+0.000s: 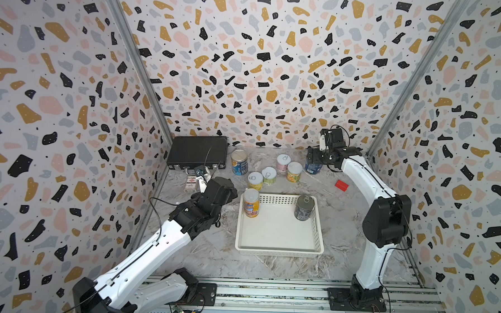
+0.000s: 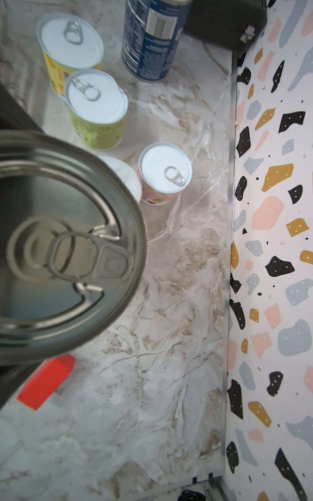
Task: Put the canned food in the basket
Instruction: Pick up the canned food from the center of the board, then place the canned food in the basket.
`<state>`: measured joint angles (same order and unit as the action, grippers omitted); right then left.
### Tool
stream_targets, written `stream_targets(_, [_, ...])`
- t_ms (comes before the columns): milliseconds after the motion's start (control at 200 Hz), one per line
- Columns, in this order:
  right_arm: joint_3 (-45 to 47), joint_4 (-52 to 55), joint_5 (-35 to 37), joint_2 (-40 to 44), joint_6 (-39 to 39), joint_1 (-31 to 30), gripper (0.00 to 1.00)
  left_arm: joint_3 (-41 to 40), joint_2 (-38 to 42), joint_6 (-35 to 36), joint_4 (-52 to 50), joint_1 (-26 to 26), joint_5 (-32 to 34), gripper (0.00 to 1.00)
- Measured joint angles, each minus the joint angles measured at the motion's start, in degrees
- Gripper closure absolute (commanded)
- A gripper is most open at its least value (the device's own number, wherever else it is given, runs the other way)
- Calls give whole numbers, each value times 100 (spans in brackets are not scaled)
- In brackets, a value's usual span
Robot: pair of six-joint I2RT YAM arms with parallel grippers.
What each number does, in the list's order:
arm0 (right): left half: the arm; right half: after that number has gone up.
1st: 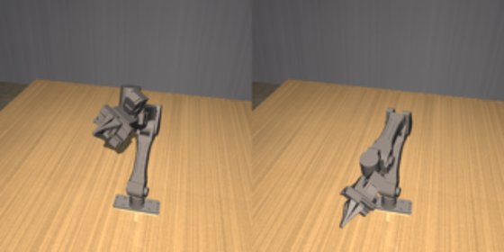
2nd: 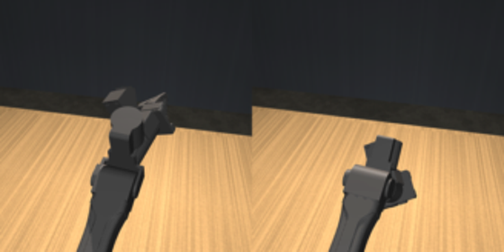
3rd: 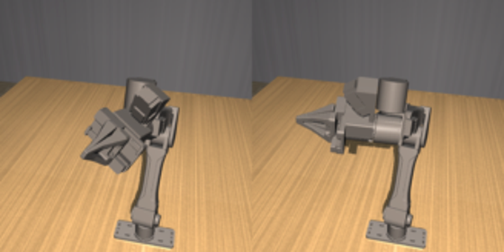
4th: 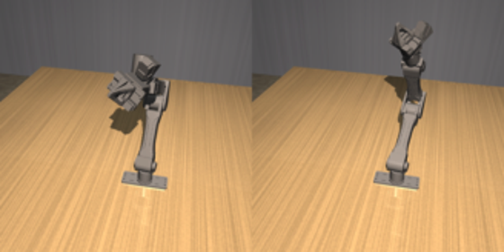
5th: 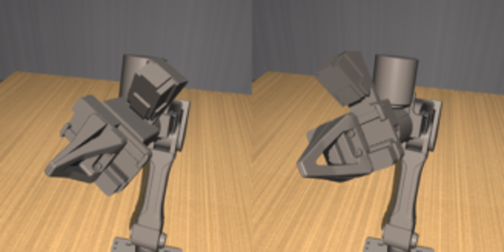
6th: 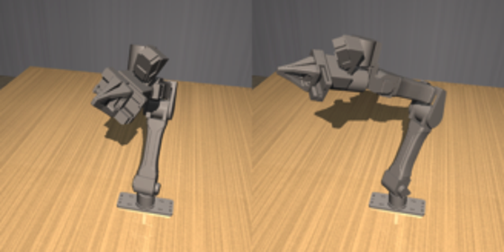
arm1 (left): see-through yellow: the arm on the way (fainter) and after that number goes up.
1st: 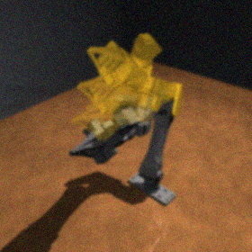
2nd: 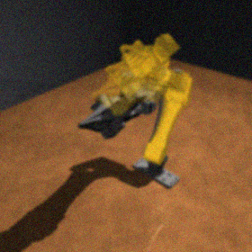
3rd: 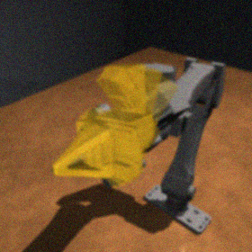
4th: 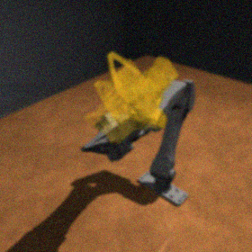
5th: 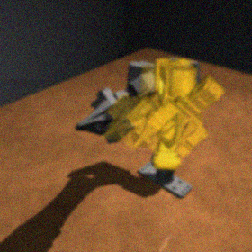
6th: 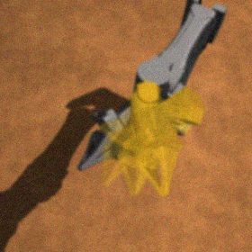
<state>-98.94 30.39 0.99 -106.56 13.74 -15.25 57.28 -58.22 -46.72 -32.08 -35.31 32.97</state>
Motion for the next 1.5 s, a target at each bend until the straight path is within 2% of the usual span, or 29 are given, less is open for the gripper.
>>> stream_targets(105, [704,-39,-142,721,133,-33,56,-199,197,240,297,0,-162,0])
stream_targets(245, [1329,-44,-188,1541,227,-192,55,-79,83,385,122,0,-76,0])
stream_targets(551, [2179,-22,-140,2973,164,-1154,61,85,-203,411,0,7,24,0])
stream_targets(866, [3519,46,-269,4452,271,-1725,62,85,-114,404,-26,28,168,0])
stream_targets(1251, [4413,321,-487,5532,321,-2719,61,85,22,356,-68,28,267,0])
stream_targets(1502, [4878,260,-411,5591,407,-2920,61,83,83,334,-66,28,310,0])
